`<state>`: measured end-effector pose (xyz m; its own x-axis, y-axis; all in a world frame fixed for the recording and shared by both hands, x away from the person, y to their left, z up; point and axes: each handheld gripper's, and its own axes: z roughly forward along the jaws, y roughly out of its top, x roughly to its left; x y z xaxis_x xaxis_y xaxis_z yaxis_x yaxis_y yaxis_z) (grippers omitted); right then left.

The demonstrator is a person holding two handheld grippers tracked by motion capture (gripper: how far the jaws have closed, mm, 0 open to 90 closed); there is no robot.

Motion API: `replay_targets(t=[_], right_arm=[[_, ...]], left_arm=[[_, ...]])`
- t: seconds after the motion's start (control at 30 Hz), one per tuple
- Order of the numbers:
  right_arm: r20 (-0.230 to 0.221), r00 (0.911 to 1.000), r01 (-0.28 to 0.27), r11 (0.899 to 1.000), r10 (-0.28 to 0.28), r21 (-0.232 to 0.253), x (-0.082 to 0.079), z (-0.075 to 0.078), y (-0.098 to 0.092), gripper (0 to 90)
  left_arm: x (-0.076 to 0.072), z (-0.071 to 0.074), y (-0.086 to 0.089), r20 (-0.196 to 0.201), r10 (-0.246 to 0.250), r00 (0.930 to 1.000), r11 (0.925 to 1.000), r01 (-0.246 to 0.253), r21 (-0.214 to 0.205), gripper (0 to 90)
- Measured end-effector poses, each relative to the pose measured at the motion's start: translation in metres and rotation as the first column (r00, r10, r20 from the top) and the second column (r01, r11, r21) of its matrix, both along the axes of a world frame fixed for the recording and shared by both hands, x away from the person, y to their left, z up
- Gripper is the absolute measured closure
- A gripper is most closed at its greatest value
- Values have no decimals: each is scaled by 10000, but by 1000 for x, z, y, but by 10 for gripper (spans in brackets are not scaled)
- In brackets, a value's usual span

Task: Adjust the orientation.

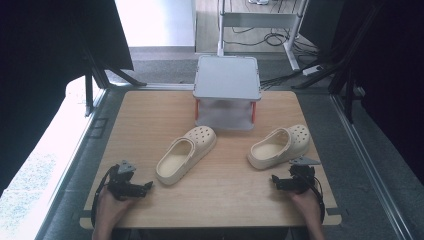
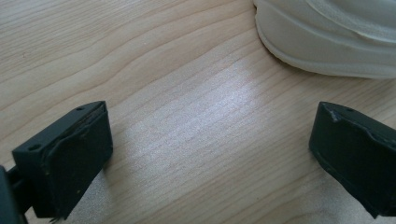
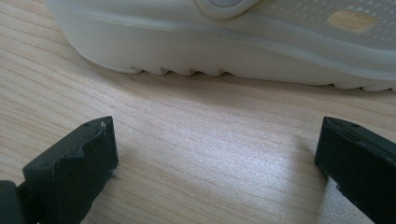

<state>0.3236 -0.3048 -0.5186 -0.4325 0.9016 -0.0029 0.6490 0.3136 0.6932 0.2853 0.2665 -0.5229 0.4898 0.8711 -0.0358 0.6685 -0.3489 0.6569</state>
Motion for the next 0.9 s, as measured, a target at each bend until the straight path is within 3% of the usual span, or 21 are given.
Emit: replay_targets(t=[0.17, 0.77, 0.9], right_arm=[[-1, 10000, -22, 10000, 22, 20, 0, 0, 0, 0], [11, 10000, -33, 10000, 33, 61, -1, 0, -1, 0], [-154, 9998, -153, 9997, 156, 165, -3, 4, -4, 63]], left_arm=[[2, 0, -4, -2, 197, 9998, 9998, -197, 21, 0], [4, 0, -5, 6, 100, 9999, 9999, -100, 16, 0], [4, 0, -5, 6, 102, 9999, 9999, -102, 16, 0]])
